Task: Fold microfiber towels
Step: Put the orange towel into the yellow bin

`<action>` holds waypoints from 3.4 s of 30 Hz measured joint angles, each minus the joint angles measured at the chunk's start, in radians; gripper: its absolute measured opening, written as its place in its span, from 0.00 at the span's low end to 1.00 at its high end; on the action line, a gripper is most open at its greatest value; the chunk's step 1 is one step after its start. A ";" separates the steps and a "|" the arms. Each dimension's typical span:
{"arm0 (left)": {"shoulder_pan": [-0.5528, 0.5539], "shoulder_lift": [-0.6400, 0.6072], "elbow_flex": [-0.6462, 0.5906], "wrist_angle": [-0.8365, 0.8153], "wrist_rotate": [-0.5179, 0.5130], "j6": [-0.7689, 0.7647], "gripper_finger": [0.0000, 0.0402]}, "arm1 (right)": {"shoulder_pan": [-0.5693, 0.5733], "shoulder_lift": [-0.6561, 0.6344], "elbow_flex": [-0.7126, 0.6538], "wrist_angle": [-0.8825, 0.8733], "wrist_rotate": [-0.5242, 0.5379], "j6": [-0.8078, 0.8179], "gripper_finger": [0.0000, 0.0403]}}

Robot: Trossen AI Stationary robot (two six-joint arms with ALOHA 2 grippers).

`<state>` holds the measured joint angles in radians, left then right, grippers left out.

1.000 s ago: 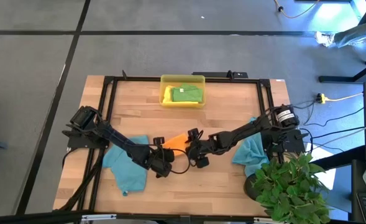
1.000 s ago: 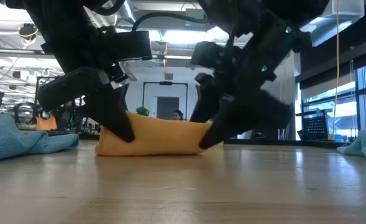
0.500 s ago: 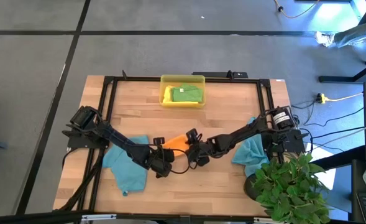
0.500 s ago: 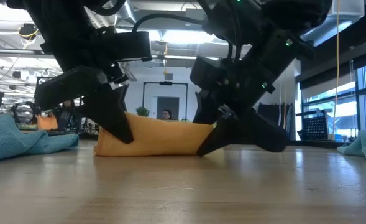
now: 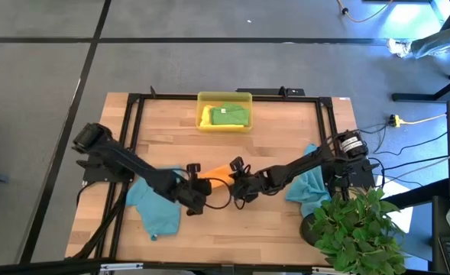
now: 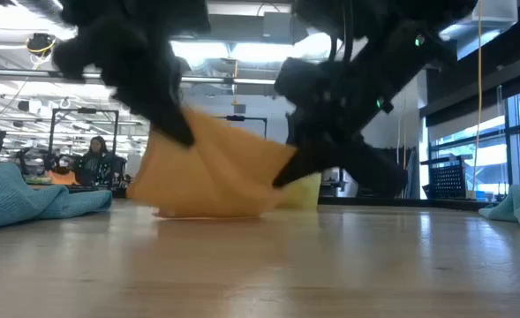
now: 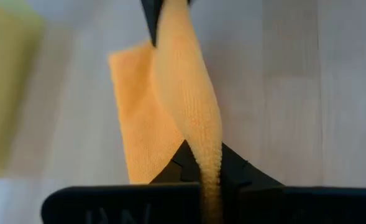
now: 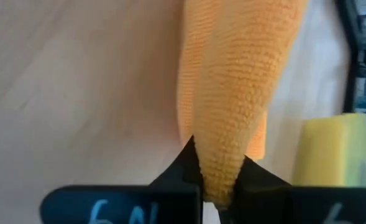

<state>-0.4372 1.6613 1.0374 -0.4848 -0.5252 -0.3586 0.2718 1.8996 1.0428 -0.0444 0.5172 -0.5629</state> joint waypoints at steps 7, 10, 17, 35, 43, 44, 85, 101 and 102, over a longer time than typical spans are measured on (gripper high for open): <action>0.070 -0.155 0.000 -0.068 -0.035 0.125 0.00 | -0.013 -0.155 0.000 -0.060 0.015 0.004 0.03; 0.132 -0.206 0.000 -0.069 -0.052 0.230 0.00 | -0.053 -0.232 0.000 -0.086 0.015 0.003 0.03; 0.363 -0.289 0.001 -0.014 -0.058 0.574 0.00 | -0.262 -0.366 0.000 -0.102 -0.074 -0.014 0.03; 1.055 -0.174 0.001 0.411 0.571 1.027 0.00 | -0.828 -0.296 0.003 0.141 -0.567 -0.064 0.03; 1.117 -0.022 0.000 0.540 0.569 1.154 0.00 | -0.894 -0.165 0.000 0.231 -0.632 -0.071 0.03; 1.125 -0.008 0.000 0.561 0.568 1.168 0.00 | -0.903 -0.152 0.000 0.250 -0.631 -0.072 0.03; 1.066 0.134 0.000 0.464 0.591 1.277 0.22 | -0.877 -0.052 0.039 0.051 -0.673 -0.175 0.25; 0.985 -0.003 0.000 0.307 0.642 1.230 0.26 | -0.785 -0.076 0.041 -0.120 -0.789 -0.156 0.26; 0.974 -0.004 0.000 0.306 0.644 1.226 0.26 | -0.780 -0.076 0.041 -0.131 -0.788 -0.156 0.26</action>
<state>0.5370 1.6573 1.0374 -0.1789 0.1184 0.8677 -0.5083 1.8233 1.0836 -0.1752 -0.2710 -0.7193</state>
